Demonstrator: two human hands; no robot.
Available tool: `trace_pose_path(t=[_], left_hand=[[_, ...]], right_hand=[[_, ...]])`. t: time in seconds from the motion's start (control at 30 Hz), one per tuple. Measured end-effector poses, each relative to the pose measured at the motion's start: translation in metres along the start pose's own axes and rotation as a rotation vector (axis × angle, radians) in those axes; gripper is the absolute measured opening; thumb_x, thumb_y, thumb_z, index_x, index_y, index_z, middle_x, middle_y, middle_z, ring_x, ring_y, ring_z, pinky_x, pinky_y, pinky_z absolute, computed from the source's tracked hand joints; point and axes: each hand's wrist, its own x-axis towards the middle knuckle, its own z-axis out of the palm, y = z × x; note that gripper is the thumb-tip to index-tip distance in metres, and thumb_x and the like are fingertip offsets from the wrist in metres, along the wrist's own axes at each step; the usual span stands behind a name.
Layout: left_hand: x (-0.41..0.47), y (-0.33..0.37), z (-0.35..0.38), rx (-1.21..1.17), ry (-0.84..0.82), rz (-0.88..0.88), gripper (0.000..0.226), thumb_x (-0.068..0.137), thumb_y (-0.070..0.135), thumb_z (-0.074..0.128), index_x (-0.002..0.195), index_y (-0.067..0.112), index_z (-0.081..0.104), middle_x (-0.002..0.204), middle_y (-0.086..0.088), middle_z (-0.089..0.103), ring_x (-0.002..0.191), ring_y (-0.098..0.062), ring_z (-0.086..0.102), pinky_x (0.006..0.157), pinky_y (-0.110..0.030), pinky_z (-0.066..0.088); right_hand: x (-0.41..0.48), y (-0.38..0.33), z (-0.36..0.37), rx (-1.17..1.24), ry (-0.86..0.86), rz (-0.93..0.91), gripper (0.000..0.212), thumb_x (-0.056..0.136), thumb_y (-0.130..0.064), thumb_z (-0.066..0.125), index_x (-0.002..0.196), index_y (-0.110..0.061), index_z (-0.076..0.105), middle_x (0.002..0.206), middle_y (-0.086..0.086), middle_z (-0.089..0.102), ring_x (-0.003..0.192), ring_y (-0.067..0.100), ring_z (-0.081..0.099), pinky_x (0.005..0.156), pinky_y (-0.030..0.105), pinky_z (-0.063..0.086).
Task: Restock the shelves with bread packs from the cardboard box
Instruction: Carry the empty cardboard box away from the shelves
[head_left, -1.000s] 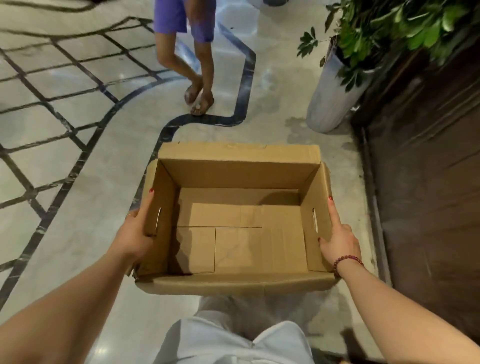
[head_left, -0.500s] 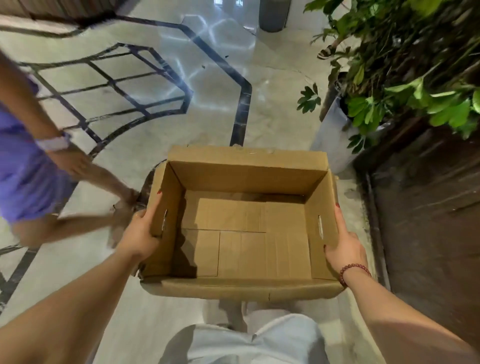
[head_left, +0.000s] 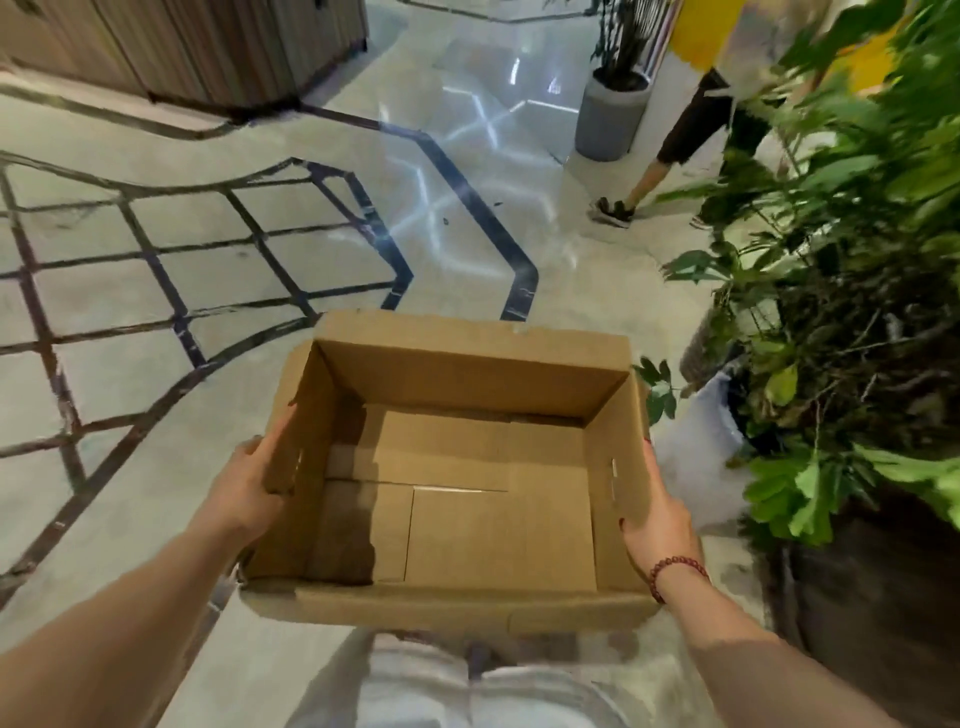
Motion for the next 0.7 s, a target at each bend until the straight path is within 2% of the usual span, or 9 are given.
trace_pose_path(t=[0.13, 0.27, 0.37, 0.47, 0.53, 0.63, 0.7], left_hand=[[0.088, 0.031, -0.01, -0.012, -0.015, -0.038, 0.112, 0.082, 0.001, 0.066, 0.143, 0.066, -0.002, 0.146, -0.012, 0.035, 0.128, -0.037, 0.045, 0.091, -0.05, 0.054], [0.187, 0.069, -0.018, 0.017, 0.036, 0.075, 0.107, 0.082, 0.005, 0.065, 0.149, 0.055, -0.002, 0.136, -0.016, 0.046, 0.118, -0.036, 0.053, 0.09, -0.046, 0.053], [0.268, 0.099, -0.031, 0.043, 0.013, 0.134, 0.108, 0.082, 0.004, 0.062, 0.149, 0.056, -0.005, 0.141, -0.016, 0.044, 0.12, -0.036, 0.052, 0.091, -0.046, 0.052], [0.346, 0.132, -0.046, 0.081, -0.025, 0.165, 0.107, 0.081, 0.006, 0.061, 0.148, 0.056, -0.006, 0.144, -0.016, 0.044, 0.119, -0.034, 0.054, 0.089, -0.042, 0.051], [0.393, 0.156, -0.056, 0.087, -0.046, 0.198, 0.109, 0.08, 0.007, 0.061, 0.147, 0.059, -0.008, 0.141, -0.017, 0.046, 0.113, -0.034, 0.057, 0.081, -0.039, 0.052], [0.455, 0.188, -0.059, 0.1, -0.084, 0.256, 0.112, 0.077, 0.005, 0.061, 0.146, 0.059, -0.008, 0.142, -0.017, 0.045, 0.108, -0.032, 0.059, 0.075, -0.036, 0.052], [0.488, 0.213, -0.058, 0.107, -0.1, 0.251, 0.109, 0.081, 0.006, 0.06, 0.146, 0.058, -0.01, 0.143, -0.016, 0.044, 0.111, -0.033, 0.059, 0.081, -0.039, 0.055]], right_hand=[[0.092, -0.026, -0.01, -0.025, -0.003, -0.005, 0.109, 0.084, -0.008, 0.052, 0.126, -0.065, -0.031, 0.08, 0.01, 0.056, 0.058, 0.022, 0.055, 0.049, 0.026, 0.043], [0.186, -0.058, -0.017, -0.06, 0.041, 0.019, 0.114, 0.082, -0.013, 0.062, 0.128, -0.063, -0.03, 0.08, 0.008, 0.055, 0.057, 0.019, 0.052, 0.048, 0.026, 0.038], [0.249, -0.082, -0.024, -0.074, 0.035, 0.084, 0.111, 0.084, -0.015, 0.062, 0.13, -0.06, -0.028, 0.079, 0.007, 0.052, 0.055, 0.017, 0.05, 0.045, 0.026, 0.033], [0.307, -0.102, -0.034, 0.003, 0.046, 0.154, 0.113, 0.083, -0.012, 0.063, 0.128, -0.065, -0.026, 0.087, 0.011, 0.055, 0.061, 0.02, 0.053, 0.05, 0.029, 0.042], [0.342, -0.11, -0.04, 0.017, 0.069, 0.174, 0.116, 0.081, -0.011, 0.065, 0.123, -0.067, -0.028, 0.089, 0.013, 0.057, 0.065, 0.025, 0.057, 0.057, 0.033, 0.05], [0.39, -0.118, -0.051, -0.015, 0.086, 0.214, 0.114, 0.082, -0.013, 0.063, 0.126, -0.067, -0.027, 0.085, 0.013, 0.06, 0.063, 0.026, 0.06, 0.057, 0.034, 0.051], [0.424, -0.124, -0.058, 0.085, 0.086, 0.237, 0.11, 0.083, -0.003, 0.061, 0.137, -0.062, -0.014, 0.109, 0.018, 0.061, 0.079, 0.032, 0.064, 0.068, 0.041, 0.055]])
